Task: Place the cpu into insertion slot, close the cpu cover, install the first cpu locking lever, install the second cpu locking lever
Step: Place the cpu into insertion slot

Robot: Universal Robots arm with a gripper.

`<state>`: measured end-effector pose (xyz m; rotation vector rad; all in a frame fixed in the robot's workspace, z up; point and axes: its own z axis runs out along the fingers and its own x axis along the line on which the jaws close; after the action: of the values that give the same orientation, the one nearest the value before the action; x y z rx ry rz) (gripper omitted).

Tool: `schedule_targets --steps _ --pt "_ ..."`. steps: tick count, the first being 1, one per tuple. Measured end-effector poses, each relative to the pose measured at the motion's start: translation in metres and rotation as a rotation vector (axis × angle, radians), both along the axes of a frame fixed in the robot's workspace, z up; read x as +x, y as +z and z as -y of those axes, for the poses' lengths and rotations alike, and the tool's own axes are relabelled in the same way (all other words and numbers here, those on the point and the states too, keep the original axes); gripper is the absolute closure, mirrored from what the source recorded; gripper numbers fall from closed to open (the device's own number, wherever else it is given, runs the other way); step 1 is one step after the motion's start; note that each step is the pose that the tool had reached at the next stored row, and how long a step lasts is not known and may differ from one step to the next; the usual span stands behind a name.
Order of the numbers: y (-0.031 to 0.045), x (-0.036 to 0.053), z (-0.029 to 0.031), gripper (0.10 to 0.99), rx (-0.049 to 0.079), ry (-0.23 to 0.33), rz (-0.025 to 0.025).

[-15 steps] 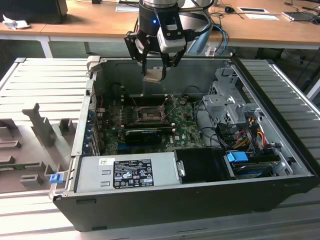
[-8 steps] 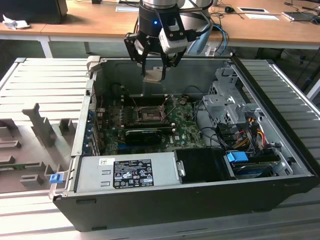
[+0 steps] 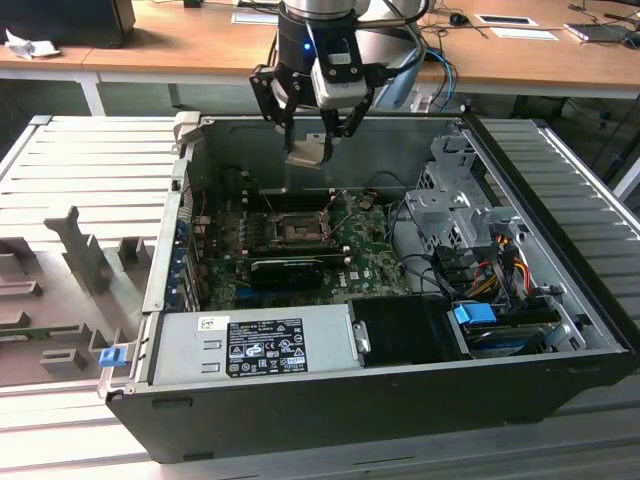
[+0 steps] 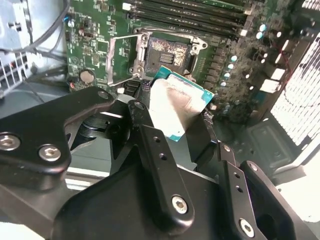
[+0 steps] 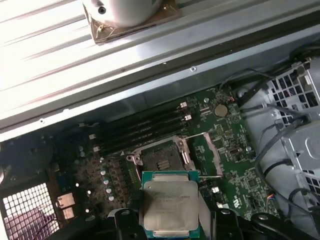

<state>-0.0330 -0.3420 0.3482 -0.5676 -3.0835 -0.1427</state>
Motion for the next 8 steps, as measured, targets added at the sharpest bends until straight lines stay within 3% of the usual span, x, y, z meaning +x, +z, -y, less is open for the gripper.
schedule_targets --steps 8 --pt "0.0008 0.0 -0.0008 0.557 -0.001 -0.094 -0.0002"
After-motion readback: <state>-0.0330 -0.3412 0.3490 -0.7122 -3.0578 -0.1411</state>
